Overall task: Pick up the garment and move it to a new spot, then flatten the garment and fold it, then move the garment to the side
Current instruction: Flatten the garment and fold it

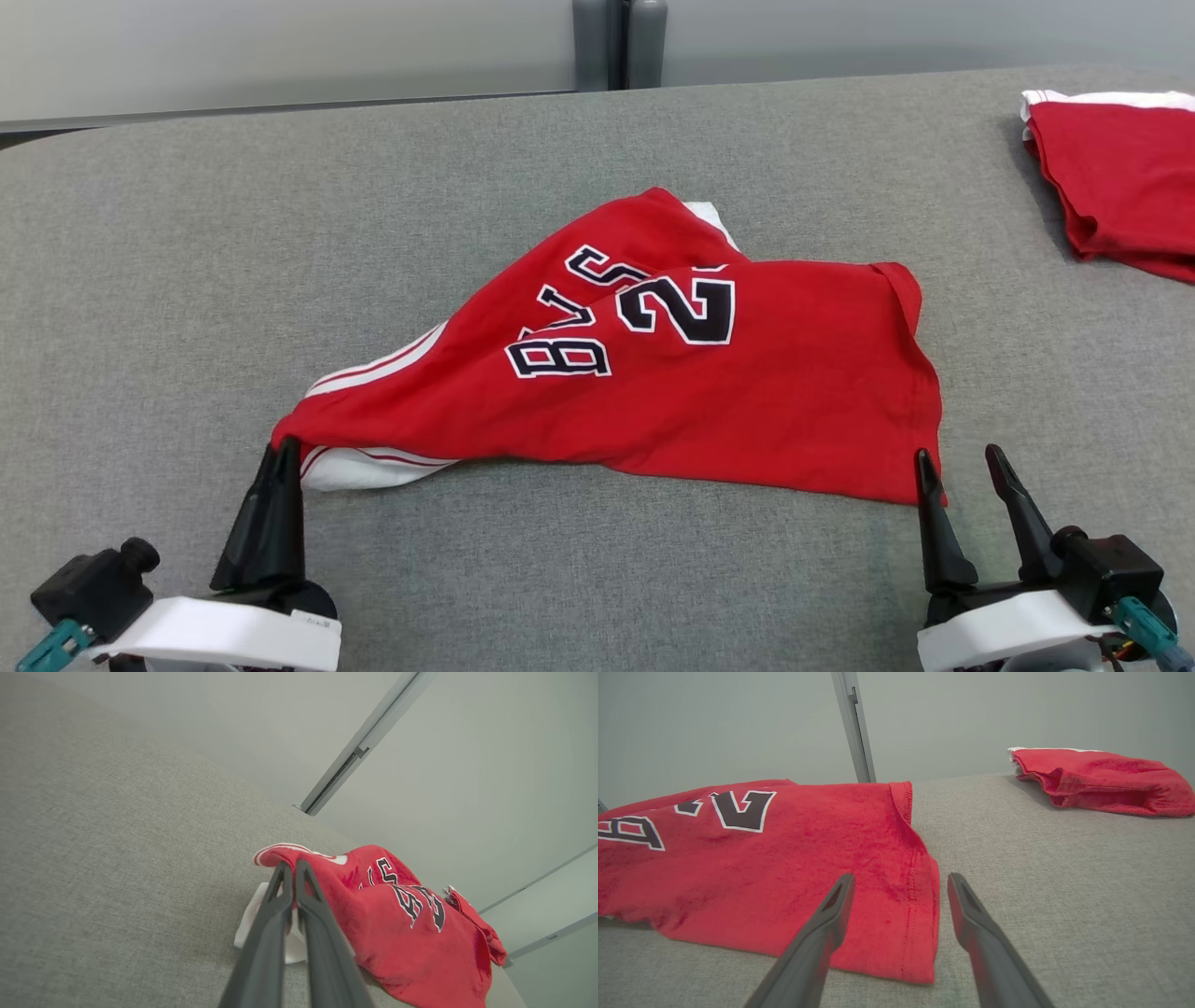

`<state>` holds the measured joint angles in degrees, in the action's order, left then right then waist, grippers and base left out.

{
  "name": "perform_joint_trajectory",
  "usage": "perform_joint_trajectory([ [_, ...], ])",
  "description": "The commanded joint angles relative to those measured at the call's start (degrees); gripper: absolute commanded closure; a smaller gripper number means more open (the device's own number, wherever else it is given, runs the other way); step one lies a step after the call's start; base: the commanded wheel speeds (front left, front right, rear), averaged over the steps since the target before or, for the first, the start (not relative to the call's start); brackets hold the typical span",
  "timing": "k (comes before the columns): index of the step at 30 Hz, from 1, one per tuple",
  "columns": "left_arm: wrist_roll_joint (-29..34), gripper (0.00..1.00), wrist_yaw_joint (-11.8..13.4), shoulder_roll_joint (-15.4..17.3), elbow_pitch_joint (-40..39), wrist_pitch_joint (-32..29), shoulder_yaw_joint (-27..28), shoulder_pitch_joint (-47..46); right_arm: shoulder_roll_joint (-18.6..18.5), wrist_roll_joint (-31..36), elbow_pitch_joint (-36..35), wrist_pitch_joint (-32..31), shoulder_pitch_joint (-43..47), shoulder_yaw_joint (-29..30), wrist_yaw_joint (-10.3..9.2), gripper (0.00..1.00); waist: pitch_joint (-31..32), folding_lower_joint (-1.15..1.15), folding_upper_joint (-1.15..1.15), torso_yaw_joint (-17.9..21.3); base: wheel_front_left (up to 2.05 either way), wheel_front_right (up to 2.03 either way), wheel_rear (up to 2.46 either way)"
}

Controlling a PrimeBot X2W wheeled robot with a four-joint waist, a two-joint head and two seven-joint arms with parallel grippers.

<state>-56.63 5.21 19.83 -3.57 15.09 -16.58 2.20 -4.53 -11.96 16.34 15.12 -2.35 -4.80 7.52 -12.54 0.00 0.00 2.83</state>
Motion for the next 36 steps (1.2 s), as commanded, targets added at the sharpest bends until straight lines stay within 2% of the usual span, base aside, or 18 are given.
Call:
perform_joint_trajectory([
  [1, 3.01, 0.0, 0.54, 0.09, 0.88, 0.06, 0.63, -1.83, -0.41, 0.07, 0.51, 0.02, -0.72, -0.21, -0.07, 0.0, 0.18, 0.0, 0.0, -0.29, 0.0, 0.0, 0.0],
  [4, 12.64, 0.0, 1.24, -1.67, 1.94, 0.06, 1.72, -3.5, -0.97, 0.1, 1.46, 0.02, -1.08, -0.12, -0.07, 0.0, 0.55, 0.0, 0.0, -0.77, 0.0, 0.0, 0.0],
  [9, 35.47, 0.0, 3.92, -3.15, -0.23, 0.03, 2.58, -3.4, -1.45, 1.71, 2.94, 0.02, -2.18, 1.44, -0.07, 0.0, 1.17, 0.0, 0.0, -1.55, 0.0, 0.0, 0.0],
  [11, 40.81, 0.0, 4.37, -5.08, -1.32, 0.03, 2.19, -2.14, -1.63, 2.76, 3.98, 0.02, -2.65, 2.08, -0.06, 0.0, 1.55, 0.0, 0.0, -1.97, 0.0, 0.0, 0.0],
  [14, 44.98, 0.0, 3.31, -8.43, -2.76, 0.04, 1.98, -0.74, -1.48, 3.19, 7.67, 0.02, -2.96, 3.53, -0.08, 0.0, 2.42, 0.0, 0.0, -3.18, 0.0, 0.0, 0.0],
  [18, 49.28, 0.0, 1.72, -11.19, -1.96, 0.03, 0.62, 1.06, -1.89, 1.98, 13.77, 0.02, -4.37, 3.72, -0.06, 0.0, 3.29, 0.0, 0.0, -4.95, 0.0, 0.0, 0.0],
  [28, 52.06, 0.0, -1.85, -14.34, 0.79, 0.04, -0.24, 1.6, -3.4, -1.33, 21.5, 0.02, -8.71, 3.07, -0.06, 0.0, 3.92, 0.0, 0.0, -7.63, 0.0, 0.0, 0.0],
  [31, 52.38, 0.0, -2.75, -14.7, 1.33, 0.04, 0.35, 1.26, -3.67, -1.15, 23.37, 0.02, -10.31, 3.05, -0.06, 0.51, 3.7, 0.0, 0.0, -8.3, 0.0, 0.0, 0.0],
  [33, 52.77, 0.0, -3.19, -14.93, 1.65, 0.04, 0.65, 1.12, -3.63, -1.48, 24.94, 0.02, -11.4, 3.04, -0.06, 0.63, 3.53, 0.0, 0.0, -8.69, 0.0, 0.0, 0.0],
  [34, 52.89, 0.0, -3.36, -15.02, 1.81, 0.04, 0.82, 1.06, -3.8, -1.42, 25.43, 0.02, -12.12, 2.94, -0.06, 0.85, 3.42, 0.0, 0.0, -8.87, 0.0, 0.0, 0.0],
  [35, 52.89, 0.0, -3.66, -15.12, 1.94, 0.04, 0.97, 0.95, -3.93, -1.4, 26.17, 0.02, -12.62, 2.78, -0.06, 1.0, 3.31, 0.0, 0.0, -9.07, 0.0, 0.0, 0.0],
  [36, 53.04, 0.0, -3.74, -15.21, 2.05, 0.04, 1.07, 0.85, -3.87, -1.59, 26.85, 0.02, -12.95, 2.5, -0.06, 1.0, 3.23, 0.0, 0.0, -9.27, 0.0, 0.0, 0.0],
])
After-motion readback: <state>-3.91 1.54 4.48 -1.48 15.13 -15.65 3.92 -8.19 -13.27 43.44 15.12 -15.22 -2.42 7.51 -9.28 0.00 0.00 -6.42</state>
